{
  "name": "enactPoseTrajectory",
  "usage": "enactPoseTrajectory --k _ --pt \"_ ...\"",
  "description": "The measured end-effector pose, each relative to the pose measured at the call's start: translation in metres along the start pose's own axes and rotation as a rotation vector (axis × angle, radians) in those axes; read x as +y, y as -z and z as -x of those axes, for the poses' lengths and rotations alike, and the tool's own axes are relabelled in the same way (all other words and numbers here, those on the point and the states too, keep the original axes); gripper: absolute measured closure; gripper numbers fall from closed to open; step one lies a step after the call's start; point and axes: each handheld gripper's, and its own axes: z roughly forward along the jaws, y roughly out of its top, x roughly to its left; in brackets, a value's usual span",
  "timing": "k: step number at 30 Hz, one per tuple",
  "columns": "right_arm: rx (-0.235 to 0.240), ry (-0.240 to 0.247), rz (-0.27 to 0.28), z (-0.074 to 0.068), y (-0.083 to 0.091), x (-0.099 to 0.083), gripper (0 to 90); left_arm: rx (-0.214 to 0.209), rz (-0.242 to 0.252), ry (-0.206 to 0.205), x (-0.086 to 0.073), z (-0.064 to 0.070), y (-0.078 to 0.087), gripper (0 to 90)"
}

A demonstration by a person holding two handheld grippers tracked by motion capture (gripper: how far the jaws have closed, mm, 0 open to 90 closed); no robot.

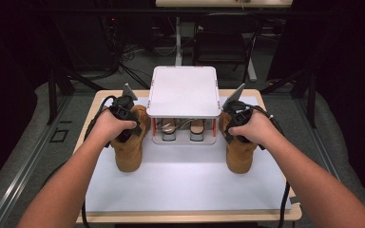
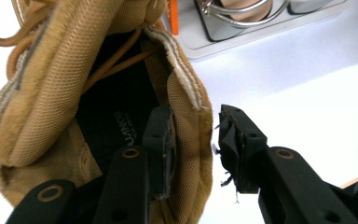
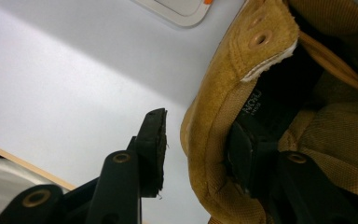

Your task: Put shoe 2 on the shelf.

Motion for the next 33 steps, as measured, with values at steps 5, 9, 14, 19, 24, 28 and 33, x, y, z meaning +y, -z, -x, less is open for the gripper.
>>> enactPoseTrajectory --k 5,9,14,19,24,28,33 --pt "-0.008 0.004 0.007 0.000 0.008 0.000 57.3 0.006 0.015 0.003 0.001 -0.001 0.011 63.2" --pt "-0.012 0.014 0.009 0.000 0.018 0.001 59.8 0.014 0.014 -0.005 0.001 0.000 0.015 62.4" --pt "-0.009 0.013 0.020 -0.001 0.028 0.002 59.8 0.025 0.018 -0.006 0.000 0.000 0.021 62.1" --pt "-0.009 -0.001 0.042 -0.002 0.034 0.002 59.5 0.042 0.017 -0.010 -0.001 -0.001 0.027 59.9" --pt "-0.009 -0.001 0.041 -0.002 0.037 0.002 58.4 0.055 0.032 -0.030 -0.002 -0.003 0.033 57.8" --pt "-0.013 -0.002 0.038 -0.002 0.039 0.002 57.6 0.065 0.038 -0.015 -0.004 -0.005 0.036 56.5" --pt "-0.010 -0.004 0.049 -0.001 0.040 0.001 57.2 0.065 0.046 -0.007 -0.005 -0.009 0.039 56.5"
